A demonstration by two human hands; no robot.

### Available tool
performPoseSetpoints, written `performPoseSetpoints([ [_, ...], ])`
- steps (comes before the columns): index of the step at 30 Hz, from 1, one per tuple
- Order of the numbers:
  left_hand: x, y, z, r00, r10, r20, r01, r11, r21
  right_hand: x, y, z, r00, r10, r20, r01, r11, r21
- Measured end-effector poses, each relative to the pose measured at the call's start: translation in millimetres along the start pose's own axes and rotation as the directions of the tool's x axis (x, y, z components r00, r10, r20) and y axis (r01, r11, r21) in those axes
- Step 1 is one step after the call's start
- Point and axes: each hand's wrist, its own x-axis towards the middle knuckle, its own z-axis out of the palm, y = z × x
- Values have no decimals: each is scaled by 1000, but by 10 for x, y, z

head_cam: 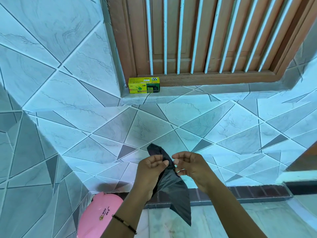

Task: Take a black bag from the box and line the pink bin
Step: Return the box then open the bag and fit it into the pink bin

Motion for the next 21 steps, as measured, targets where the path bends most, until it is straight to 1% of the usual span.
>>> performPoseSetpoints([
  [4,-11,16,-8,998,-7,-66,4,999,-43,-21,-7,-12,1000,-10,3,10,1000,-23],
  [6,-23,24,-7,996,17,-93,-19,1000,-19,-34,-17,9,1000,-7,23,7,1000,-27],
  [8,-31,25,-9,995,51,-85,-51,999,12,-50,-24,45,999,1,49,0,999,-33],
  [12,-41,7,-7,988,157,-5,-153,967,206,-75,-51,84,997,16,74,-12,999,-48],
  [14,-47,2,-4,982,186,44,-191,941,281,-73,-52,92,996,25,82,-18,996,-87],
  [17,-42,-14,-10,979,176,107,-202,922,331,-45,-24,85,1000,15,18,-12,992,-125],
  [19,-26,-36,-19,983,160,94,-182,928,326,-30,-17,62,999,10,-36,-14,994,-112],
  [21,-12,-43,-36,988,146,43,-153,949,275,-28,-20,42,998,9,-61,-15,994,-109],
])
